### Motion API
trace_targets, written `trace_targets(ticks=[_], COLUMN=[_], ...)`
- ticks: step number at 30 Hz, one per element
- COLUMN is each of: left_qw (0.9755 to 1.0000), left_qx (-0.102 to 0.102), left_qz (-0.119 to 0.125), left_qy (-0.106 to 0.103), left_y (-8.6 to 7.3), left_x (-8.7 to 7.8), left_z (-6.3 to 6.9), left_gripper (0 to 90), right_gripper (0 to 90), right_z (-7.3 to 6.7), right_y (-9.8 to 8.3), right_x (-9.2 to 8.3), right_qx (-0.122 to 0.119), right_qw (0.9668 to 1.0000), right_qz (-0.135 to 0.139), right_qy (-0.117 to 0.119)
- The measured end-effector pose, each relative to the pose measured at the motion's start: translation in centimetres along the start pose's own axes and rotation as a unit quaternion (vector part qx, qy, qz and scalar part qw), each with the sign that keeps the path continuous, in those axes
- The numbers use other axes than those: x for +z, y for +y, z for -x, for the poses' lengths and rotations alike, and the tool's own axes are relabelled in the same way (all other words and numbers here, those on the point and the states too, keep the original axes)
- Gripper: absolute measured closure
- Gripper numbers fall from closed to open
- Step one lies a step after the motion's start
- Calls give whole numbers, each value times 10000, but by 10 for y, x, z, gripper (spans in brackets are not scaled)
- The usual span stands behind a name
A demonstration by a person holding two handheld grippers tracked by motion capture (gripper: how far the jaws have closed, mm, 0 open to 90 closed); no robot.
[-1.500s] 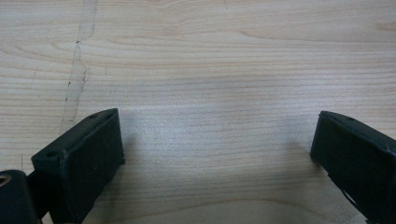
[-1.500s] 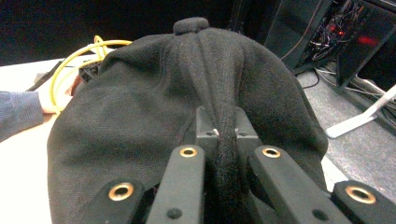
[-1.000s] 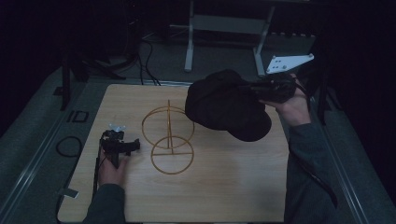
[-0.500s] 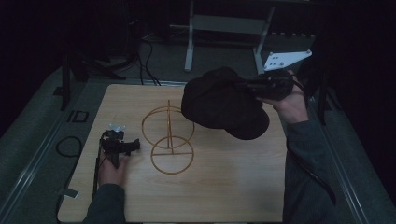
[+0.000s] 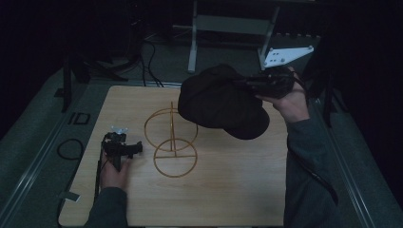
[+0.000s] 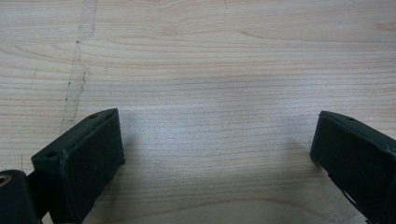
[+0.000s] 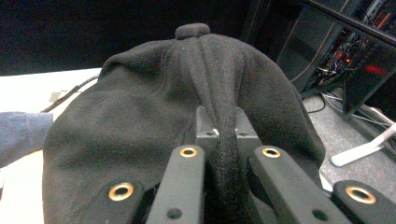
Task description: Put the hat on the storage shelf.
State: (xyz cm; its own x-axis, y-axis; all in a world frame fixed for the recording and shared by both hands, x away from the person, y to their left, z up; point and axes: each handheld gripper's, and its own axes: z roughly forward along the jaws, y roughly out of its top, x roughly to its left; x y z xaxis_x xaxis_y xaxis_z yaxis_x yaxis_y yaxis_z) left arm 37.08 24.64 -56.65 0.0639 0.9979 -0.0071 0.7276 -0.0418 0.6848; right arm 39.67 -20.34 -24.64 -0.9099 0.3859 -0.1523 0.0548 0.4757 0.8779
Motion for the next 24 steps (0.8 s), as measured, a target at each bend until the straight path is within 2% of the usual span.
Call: trace_targets(ticks=[11, 24], left_qw=[10000, 10000], left_qx=[-1, -2], left_qz=[0, -1], left_qy=[0, 0], left_y=[0, 0], left_x=[0, 0], left_z=[0, 0], left_gripper=[22, 22], right_gripper=[863, 863], right_z=[-4, -12], right_y=[9, 21], right_x=[10, 30], right_qx=[-26, -99], right_qw=[9999, 9994], right_qz=[105, 187], right_qy=[91, 271])
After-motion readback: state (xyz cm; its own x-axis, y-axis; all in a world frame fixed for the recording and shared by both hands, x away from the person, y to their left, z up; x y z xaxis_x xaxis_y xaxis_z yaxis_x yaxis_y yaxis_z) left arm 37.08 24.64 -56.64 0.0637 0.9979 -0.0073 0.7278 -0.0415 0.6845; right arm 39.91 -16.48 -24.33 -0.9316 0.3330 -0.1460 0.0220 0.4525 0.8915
